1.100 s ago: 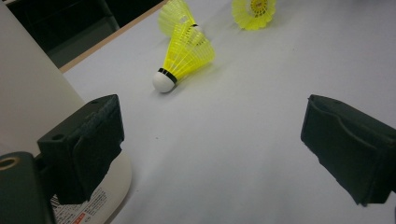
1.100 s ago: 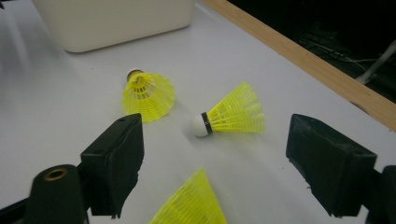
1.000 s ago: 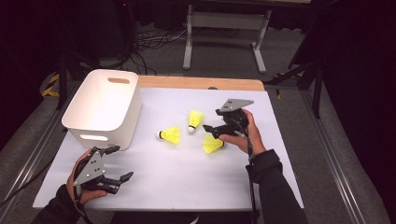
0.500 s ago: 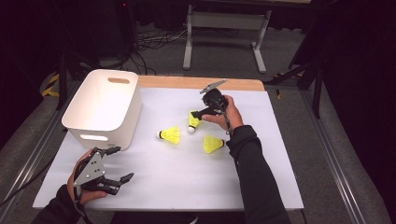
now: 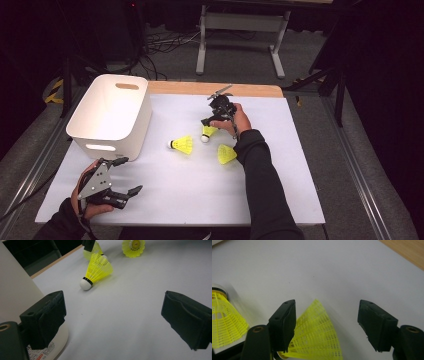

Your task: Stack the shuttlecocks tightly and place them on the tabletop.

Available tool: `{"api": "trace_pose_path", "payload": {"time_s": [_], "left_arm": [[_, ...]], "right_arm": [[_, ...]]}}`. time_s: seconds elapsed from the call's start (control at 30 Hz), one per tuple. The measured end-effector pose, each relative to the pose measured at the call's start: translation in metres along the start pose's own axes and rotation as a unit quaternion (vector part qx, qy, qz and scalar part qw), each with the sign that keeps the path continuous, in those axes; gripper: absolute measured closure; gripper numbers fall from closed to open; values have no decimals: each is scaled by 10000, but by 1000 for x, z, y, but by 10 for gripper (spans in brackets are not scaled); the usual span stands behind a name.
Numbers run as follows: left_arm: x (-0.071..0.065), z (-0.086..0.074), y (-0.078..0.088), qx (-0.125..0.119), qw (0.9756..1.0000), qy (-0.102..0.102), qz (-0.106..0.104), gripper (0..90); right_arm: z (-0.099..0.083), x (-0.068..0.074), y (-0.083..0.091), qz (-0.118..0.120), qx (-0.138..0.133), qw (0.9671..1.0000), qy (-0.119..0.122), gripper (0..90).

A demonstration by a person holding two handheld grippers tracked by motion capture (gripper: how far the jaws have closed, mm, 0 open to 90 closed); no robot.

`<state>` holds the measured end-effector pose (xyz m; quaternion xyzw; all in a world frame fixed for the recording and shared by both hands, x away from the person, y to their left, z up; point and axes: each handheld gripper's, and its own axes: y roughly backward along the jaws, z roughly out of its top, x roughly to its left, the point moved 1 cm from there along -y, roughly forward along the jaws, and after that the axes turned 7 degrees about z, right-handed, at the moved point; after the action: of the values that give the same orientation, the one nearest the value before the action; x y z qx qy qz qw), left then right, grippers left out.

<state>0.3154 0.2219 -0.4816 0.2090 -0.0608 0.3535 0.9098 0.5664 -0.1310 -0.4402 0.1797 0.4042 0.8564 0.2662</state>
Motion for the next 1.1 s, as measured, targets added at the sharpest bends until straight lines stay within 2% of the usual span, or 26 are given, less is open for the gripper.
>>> {"api": "trace_pose_path", "payload": {"time_s": [0.17,0.33,0.37,0.4,0.47,0.53,0.6,0.73,0.83,1.0,1.1], "left_arm": [[0,0,0,15,10000,-3,-10,66],[0,0,-1,42,10000,-12,-20,67],[-1,0,-1,54,10000,-8,-10,67],[-1,0,-2,69,10000,-16,-5,68],[-1,0,-2,74,10000,-22,-5,68],[-1,0,-3,91,10000,-35,-1,68],[-2,0,-3,116,9999,-40,-7,68],[-2,0,-4,149,9999,-65,-11,68],[-2,1,-4,141,9999,-87,-21,68],[-3,1,-5,162,9998,-95,-38,68],[-3,1,-5,187,9998,-108,-39,68]], "right_arm": [[-5,-5,-2,236,20,9996,-180,393],[-8,-5,2,559,21,9981,-272,558],[-8,-5,2,559,21,9981,-272,558],[-10,-5,5,679,11,9972,-301,646],[-11,-5,7,741,-32,9968,-303,679],[-12,-5,12,807,-111,9959,-381,748],[-13,-4,18,973,-291,9942,-343,826],[-13,3,29,1150,-465,9919,-260,883],[-17,8,34,1191,-547,9912,-180,882],[-29,10,41,1102,-519,9925,-8,857],[-37,10,47,951,-407,9946,104,846]]}}
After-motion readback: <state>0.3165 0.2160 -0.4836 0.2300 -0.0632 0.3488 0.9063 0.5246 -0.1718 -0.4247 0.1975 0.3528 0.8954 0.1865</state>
